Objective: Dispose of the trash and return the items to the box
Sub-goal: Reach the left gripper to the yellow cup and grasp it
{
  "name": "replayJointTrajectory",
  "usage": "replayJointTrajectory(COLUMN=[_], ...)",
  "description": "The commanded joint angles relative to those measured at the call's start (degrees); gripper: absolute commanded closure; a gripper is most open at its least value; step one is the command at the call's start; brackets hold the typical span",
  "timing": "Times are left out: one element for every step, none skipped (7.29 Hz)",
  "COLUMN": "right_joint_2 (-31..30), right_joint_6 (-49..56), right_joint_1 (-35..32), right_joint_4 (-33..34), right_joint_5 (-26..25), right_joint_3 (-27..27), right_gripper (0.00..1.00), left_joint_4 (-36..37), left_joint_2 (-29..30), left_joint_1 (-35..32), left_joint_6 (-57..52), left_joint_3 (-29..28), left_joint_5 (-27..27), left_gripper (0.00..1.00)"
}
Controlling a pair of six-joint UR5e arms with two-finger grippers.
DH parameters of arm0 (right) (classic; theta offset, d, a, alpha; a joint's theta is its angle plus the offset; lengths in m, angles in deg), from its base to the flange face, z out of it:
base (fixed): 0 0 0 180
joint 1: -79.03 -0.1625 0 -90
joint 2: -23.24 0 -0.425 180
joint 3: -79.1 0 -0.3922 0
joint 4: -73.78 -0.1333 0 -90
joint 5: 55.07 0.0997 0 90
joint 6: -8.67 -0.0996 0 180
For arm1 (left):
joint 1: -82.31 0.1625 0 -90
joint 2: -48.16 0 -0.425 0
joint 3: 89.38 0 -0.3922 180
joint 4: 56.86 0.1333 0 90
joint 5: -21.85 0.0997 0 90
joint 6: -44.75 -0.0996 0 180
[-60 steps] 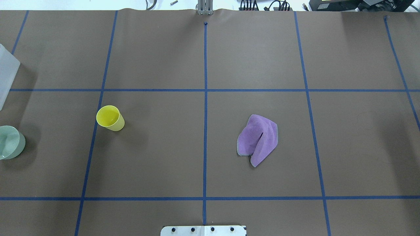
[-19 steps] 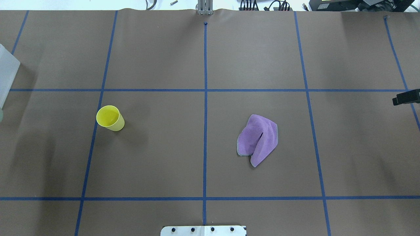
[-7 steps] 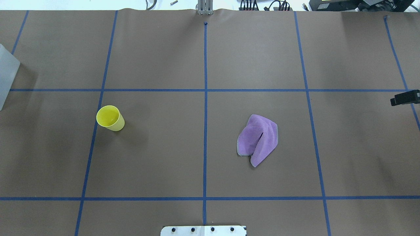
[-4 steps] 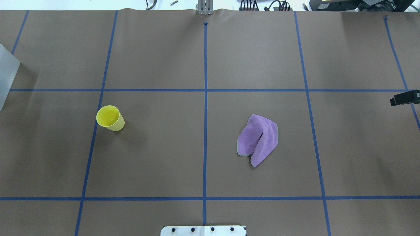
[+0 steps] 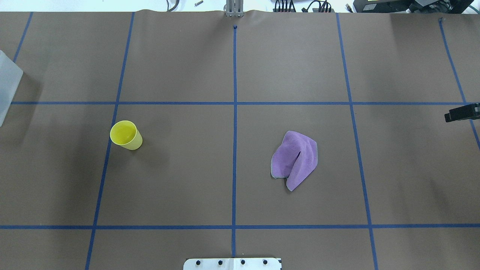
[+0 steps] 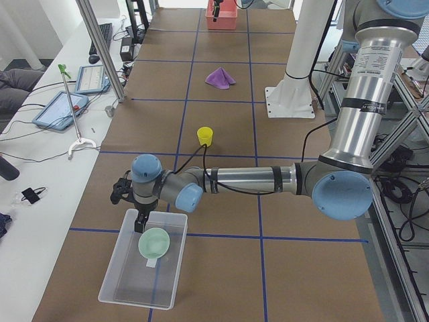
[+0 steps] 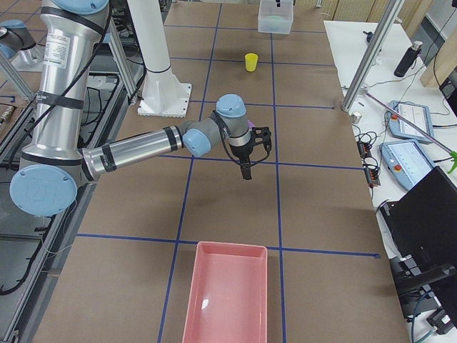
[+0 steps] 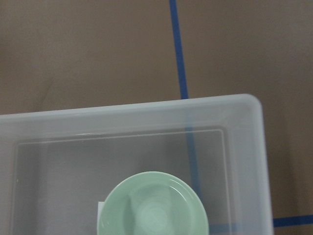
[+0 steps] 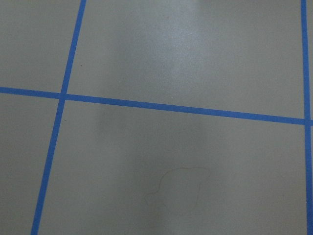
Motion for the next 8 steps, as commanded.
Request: replayJointTrajectory(right_joint_2=[-0.1,-0.1,-0.1,-0.1,-0.1,-0.1,-0.1,0.0], right_joint_6=[0.0,0.0,0.0,0.0,0.0,0.0,0.0,0.0], right_joint_1=[0.4,0.4,0.4,0.4,0.4,0.4,0.4,0.4], right_joint_4=[0.0,0.0,0.0,0.0,0.0,0.0,0.0,0.0], right_joint_5=[0.0,0.0,0.0,0.0,-0.1,-0.1,-0.1,-0.1], right_joint_3=[0.1,-0.1,-0.1,0.1,0.1,0.1,0.1,0.3], right_gripper=[0.00,0.00,0.00,0.00,0.00,0.00,0.00,0.00], left_joint_4=[2.3,1.0,0.8,0.9,0.8,0.8,0.8,0.7], left_joint_2=[-2.7,-4.5,-4.5,-3.4,-1.0,-0.4,-0.4,-0.4], left_joint_1=[3.4,8.5,16.9,25.8,30.0,33.2,36.1,37.9], left_joint_6=[6.5,14.0,25.7,34.5,42.3,44.8,45.6,45.6], left_joint_3=[11.1,16.4,21.4,24.4,24.6,24.7,24.4,24.2], left_joint_5=[-1.5,-1.1,1.8,8.7,9.9,10.8,13.6,14.7], left_gripper=[0.01,0.01,0.01,0.01,0.01,0.01,0.02,0.02])
